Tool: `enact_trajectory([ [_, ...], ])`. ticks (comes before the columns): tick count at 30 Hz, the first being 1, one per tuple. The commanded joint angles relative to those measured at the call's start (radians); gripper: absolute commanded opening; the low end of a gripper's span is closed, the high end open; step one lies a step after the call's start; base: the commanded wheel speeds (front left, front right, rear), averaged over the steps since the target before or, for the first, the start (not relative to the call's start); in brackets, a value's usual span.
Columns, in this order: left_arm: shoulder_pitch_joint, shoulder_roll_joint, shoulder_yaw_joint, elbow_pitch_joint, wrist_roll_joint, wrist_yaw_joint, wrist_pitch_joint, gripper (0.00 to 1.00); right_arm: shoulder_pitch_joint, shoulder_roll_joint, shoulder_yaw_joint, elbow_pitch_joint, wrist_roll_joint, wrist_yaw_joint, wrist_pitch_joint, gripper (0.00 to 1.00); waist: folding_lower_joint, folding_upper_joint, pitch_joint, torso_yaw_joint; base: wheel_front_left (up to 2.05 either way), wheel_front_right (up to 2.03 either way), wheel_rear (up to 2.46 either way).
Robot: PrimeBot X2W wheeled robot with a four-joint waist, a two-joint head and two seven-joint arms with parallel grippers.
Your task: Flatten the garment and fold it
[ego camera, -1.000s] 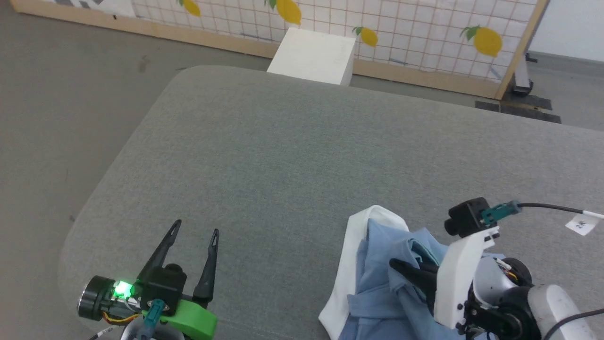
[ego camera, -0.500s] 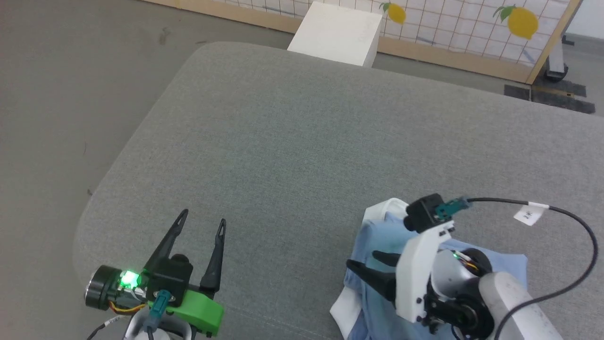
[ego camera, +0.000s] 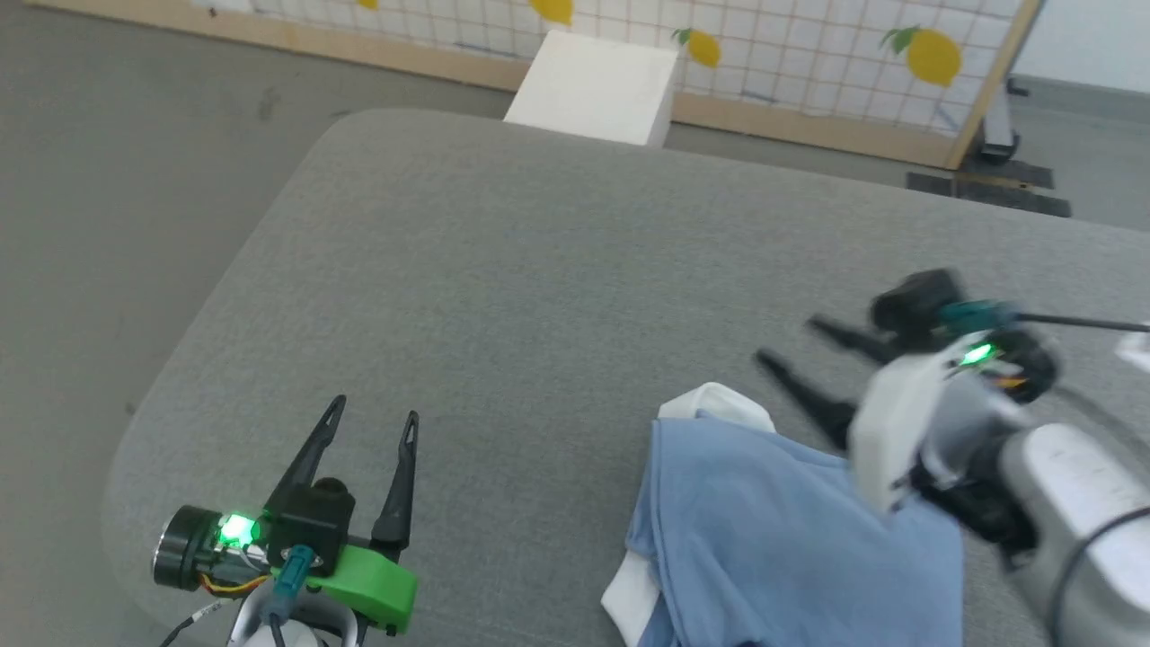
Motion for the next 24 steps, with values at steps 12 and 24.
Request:
enact_trajectory([
  [12, 0.054, 0.006, 0.042, -0.024, -0.047, 0.01, -0.005, 1.0, 0.046, -0.214, -0.166, 0.092, -0.085, -0.002, -0.395, 1.0, 0.0, 0.0, -0.059, -0.127, 0.0, 0.0, 0.0],
  [24, 0.082, 0.019, 0.052, -0.048, -0.08, 0.009, 0.007, 1.0, 0.373, -0.031, -0.532, -0.029, -0.2, -0.002, -0.489, 1.0, 0.0, 0.0, -0.061, -0.185, 0.0, 0.0, 0.0],
])
